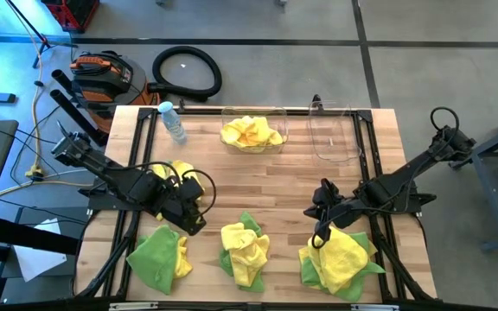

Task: Sort microfiber towel by color & place in baskets
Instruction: Put the bottom left green microfiber cloth into the right transparent bin

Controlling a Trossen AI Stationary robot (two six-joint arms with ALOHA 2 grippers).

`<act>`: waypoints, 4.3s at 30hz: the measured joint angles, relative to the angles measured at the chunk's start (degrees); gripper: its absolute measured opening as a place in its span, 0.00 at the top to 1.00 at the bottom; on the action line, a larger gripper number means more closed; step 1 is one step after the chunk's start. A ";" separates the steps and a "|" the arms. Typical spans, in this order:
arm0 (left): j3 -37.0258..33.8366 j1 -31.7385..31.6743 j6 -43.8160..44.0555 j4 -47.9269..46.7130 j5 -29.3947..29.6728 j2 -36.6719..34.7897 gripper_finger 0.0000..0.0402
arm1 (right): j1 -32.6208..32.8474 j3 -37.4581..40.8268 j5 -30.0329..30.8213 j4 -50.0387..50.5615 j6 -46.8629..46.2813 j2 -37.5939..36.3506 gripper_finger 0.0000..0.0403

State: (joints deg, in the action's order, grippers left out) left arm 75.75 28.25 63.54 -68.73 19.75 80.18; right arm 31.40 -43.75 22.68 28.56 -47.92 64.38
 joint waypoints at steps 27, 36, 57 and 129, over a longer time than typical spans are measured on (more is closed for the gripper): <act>-0.04 15.24 31.37 -10.70 -22.48 12.39 0.68 | 0.07 -0.02 -1.47 -0.09 0.34 0.02 1.00; -0.06 18.83 30.91 -11.13 -24.31 16.62 0.68 | 0.04 -0.02 -1.38 -0.11 0.42 0.02 1.00; -9.61 18.60 26.19 -0.98 -28.20 19.08 0.89 | 0.04 -0.07 -0.96 -0.15 0.42 0.02 1.00; -5.14 18.10 30.92 -16.24 -34.40 18.05 0.83 | 0.02 -0.07 1.18 -0.04 1.90 0.04 1.00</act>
State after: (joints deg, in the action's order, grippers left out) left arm 70.61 46.36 94.47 -84.97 -14.65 98.24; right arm 31.42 -43.81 23.86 28.51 -46.02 64.42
